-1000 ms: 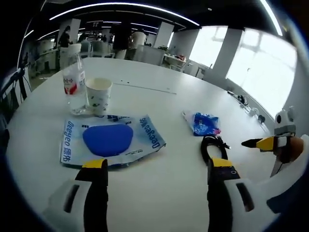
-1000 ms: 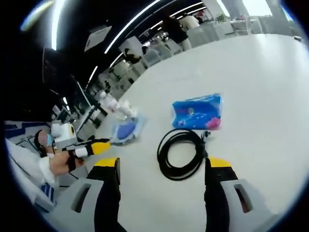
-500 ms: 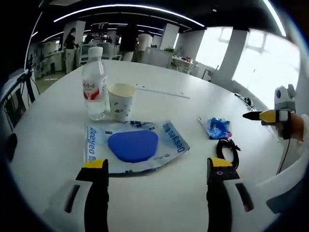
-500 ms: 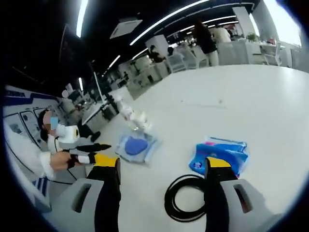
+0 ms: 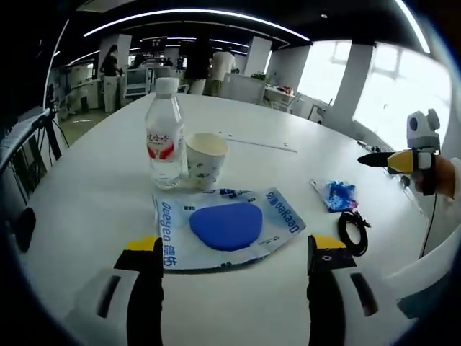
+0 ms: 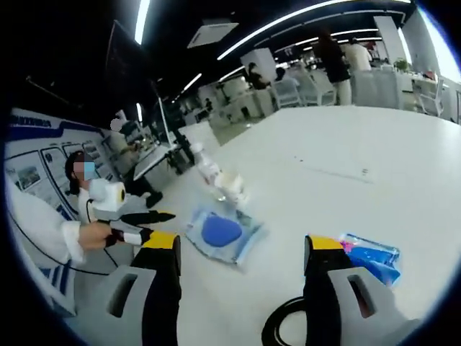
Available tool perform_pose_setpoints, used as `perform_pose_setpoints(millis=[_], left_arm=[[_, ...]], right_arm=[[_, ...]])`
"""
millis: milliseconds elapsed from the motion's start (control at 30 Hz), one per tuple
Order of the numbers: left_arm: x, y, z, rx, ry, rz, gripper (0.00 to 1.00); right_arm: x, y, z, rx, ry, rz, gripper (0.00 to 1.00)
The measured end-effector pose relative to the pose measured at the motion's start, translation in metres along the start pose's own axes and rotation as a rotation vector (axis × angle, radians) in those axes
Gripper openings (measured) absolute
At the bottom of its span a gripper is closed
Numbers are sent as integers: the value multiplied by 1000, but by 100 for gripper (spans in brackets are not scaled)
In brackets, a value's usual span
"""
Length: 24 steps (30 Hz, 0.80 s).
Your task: Arrange the tabletop items into an orderly group along one side of the table until the central work area is clear of visible clutter.
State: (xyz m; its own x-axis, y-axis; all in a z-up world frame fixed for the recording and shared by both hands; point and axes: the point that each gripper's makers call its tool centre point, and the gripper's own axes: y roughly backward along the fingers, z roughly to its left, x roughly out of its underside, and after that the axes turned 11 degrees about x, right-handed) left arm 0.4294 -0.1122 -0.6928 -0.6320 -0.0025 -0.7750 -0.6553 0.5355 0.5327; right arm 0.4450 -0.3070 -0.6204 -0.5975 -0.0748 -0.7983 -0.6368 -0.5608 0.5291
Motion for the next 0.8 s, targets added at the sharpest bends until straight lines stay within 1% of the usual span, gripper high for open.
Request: perform_pose_setpoints(millis=[100,233,367,400,467,533,633,800], left_arm=[[5,0,7,-6,12,18,80],[7,1,14,-17,31,14,79],[13,-2,22,-21,41,29,77],[15,-3,24,-23,44,36,75],[20,-4,29,-27,51,57,67],[25,-7,35,-34,71,71,64],[26,-9,40,-50,82,66,64],[25,-11,49,-63,82,72,63]], right_arm=[[7,-10,4,-7,1,27,67],[16,-23,9,-18,2,60,66],[25,-36,12,-27,1,94,65],[27,-39,11,-28,-3,99,64],[35,-49,10,-22,-14,116,61],[49,-57,10,-15,-51,170,59],[58,-67,14,-21,-81,184,59],[71,-87,25,-42,-82,225,56]])
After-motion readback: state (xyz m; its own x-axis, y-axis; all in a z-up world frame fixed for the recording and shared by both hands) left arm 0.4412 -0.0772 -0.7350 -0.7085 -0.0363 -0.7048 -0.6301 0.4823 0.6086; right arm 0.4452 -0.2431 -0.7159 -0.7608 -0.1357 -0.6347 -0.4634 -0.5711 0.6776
